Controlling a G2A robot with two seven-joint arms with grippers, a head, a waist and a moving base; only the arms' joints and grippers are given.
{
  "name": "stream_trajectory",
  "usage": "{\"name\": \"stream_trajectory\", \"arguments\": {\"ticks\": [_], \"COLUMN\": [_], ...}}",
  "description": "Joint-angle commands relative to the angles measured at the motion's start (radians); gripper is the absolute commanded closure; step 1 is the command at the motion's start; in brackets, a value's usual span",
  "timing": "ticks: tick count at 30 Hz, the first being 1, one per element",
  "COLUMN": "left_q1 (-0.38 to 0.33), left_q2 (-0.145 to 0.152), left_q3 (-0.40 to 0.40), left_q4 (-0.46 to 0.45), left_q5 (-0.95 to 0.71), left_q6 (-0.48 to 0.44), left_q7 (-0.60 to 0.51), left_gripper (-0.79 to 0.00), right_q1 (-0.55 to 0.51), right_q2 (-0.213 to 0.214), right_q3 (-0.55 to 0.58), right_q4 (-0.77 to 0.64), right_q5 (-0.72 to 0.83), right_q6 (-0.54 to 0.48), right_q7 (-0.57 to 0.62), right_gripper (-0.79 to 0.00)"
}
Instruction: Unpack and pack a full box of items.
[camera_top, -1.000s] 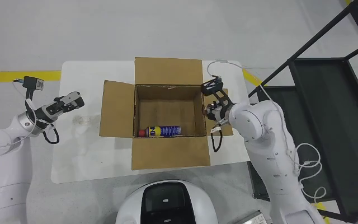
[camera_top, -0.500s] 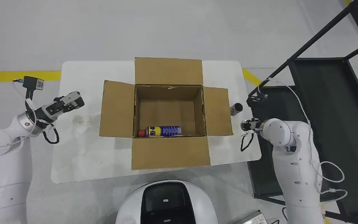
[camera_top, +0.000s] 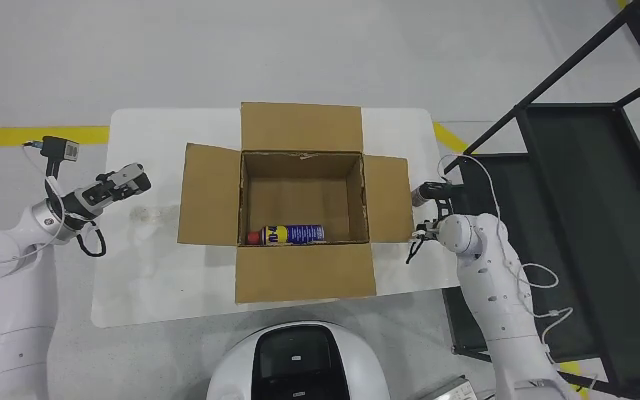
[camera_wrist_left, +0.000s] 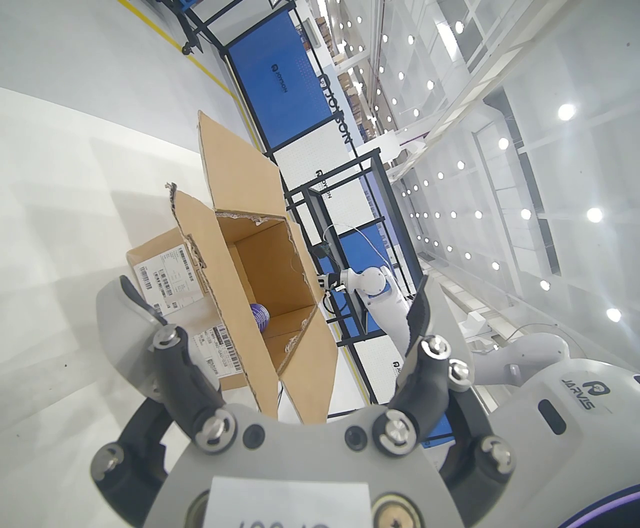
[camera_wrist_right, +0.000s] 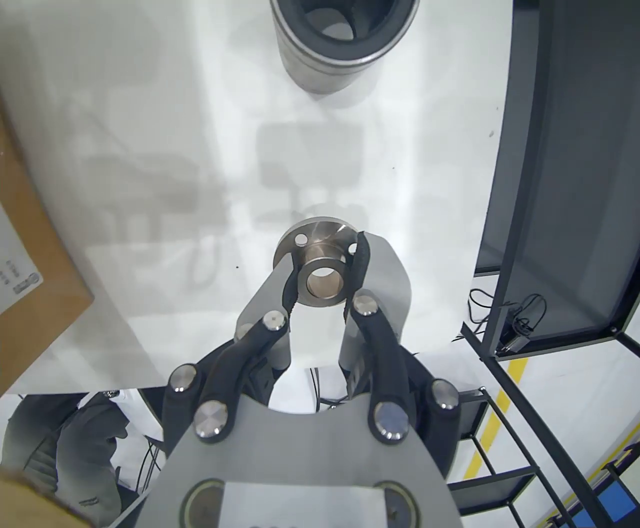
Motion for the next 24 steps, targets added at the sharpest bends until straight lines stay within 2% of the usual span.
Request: {"name": "stream_trajectory", "arguments": {"ticks": [1, 8, 9, 11, 13, 14, 15, 16, 20, 24], "left_q1": [0.0, 0.0, 0.0, 0.0, 0.0, 0.0, 0.0, 0.0, 0.0, 0.0], "left_q2": [0.0, 0.0, 0.0, 0.0, 0.0, 0.0, 0.0, 0.0, 0.0, 0.0], "left_q3": [0.0, 0.0, 0.0, 0.0, 0.0, 0.0, 0.0, 0.0, 0.0, 0.0], "left_q4": [0.0, 0.0, 0.0, 0.0, 0.0, 0.0, 0.0, 0.0, 0.0, 0.0], "left_q5": [0.0, 0.0, 0.0, 0.0, 0.0, 0.0, 0.0, 0.0, 0.0, 0.0], "left_q6": [0.0, 0.0, 0.0, 0.0, 0.0, 0.0, 0.0, 0.0, 0.0, 0.0], "left_q7": [0.0, 0.0, 0.0, 0.0, 0.0, 0.0, 0.0, 0.0, 0.0, 0.0], "left_gripper": [-0.785, -0.785, -0.785, -0.785, -0.785, -0.785, -0.785, -0.785, -0.785, -0.785], "right_q1": [0.017, 0.072, 0.078, 0.089, 0.097, 0.101, 0.104, 0.106, 0.103, 0.041], "right_q2": [-0.002, -0.006, -0.007, -0.009, -0.009, -0.01, -0.01, -0.01, -0.008, 0.004], "right_q3": [-0.006, -0.033, -0.036, -0.046, -0.05, -0.053, -0.054, -0.054, -0.046, 0.01], "right_q4": [0.036, 0.139, 0.151, 0.17, 0.187, 0.194, 0.201, 0.206, 0.202, 0.079], "right_q5": [0.0, 0.009, 0.01, 0.006, 0.01, 0.011, 0.016, 0.017, 0.02, 0.021], "right_q6": [0.018, 0.031, 0.036, 0.045, 0.046, 0.048, 0.05, 0.051, 0.057, 0.071], "right_q7": [-0.028, -0.077, -0.085, -0.097, -0.107, -0.11, -0.113, -0.117, -0.118, -0.083], "right_gripper": [0.0, 0.0, -0.018, -0.289, -0.369, -0.511, -0.705, -0.785, -0.785, -0.785]}}
